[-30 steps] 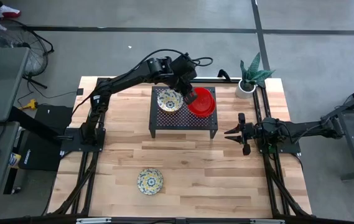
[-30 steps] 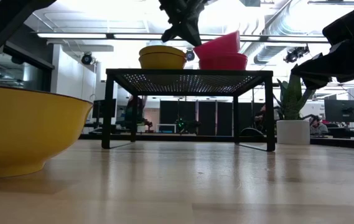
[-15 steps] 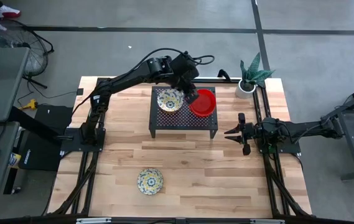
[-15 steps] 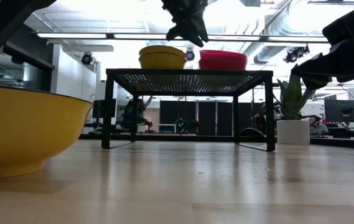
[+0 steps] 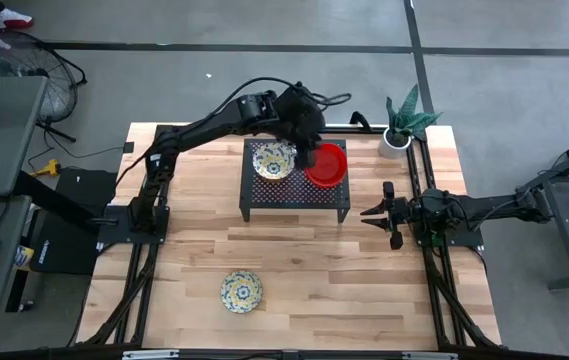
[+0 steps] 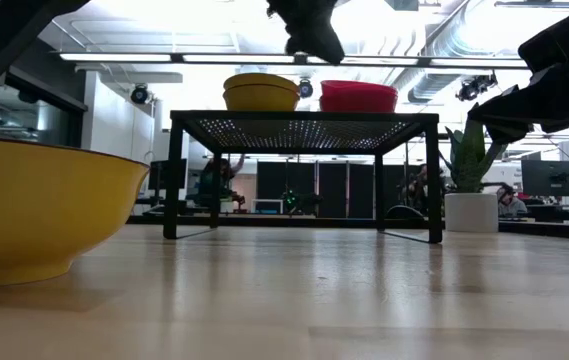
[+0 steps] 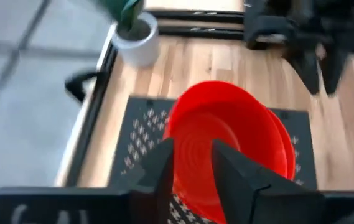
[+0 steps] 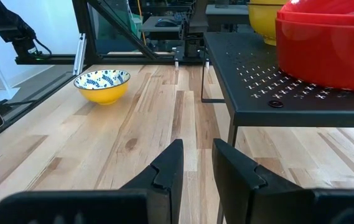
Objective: Pick & Place Mini bowls
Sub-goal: Stack the red bowl on the red bowl on the shelf
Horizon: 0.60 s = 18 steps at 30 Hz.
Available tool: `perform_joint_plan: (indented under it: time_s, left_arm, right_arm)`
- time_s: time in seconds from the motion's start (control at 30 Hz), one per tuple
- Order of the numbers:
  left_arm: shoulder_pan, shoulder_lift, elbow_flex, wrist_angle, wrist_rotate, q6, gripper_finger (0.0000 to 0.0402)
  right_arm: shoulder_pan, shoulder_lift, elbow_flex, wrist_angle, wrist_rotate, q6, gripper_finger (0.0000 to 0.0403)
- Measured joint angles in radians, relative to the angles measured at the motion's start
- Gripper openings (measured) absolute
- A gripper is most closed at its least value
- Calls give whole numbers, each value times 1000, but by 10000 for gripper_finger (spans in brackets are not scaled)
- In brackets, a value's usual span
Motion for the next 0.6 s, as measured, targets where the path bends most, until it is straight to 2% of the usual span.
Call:
perform_joint_plan:
  time_s: [0.13, 0.23, 0.43, 0.6]
  left_arm:
    - [-16, 0, 0, 29, 5, 296, 53]
    - [-13, 0, 0, 46, 43, 431, 10]
    - [33, -1, 0, 71, 158, 423, 3]
    - [46, 33, -2, 68, 176, 367, 2]
  right_arm:
    - [0, 0, 0, 0, 0, 0, 73]
    - [0, 0, 0, 0, 0, 0, 73]
    - [0, 0, 0, 0, 0, 0, 73]
    - [0, 0, 0, 0, 0, 0, 73]
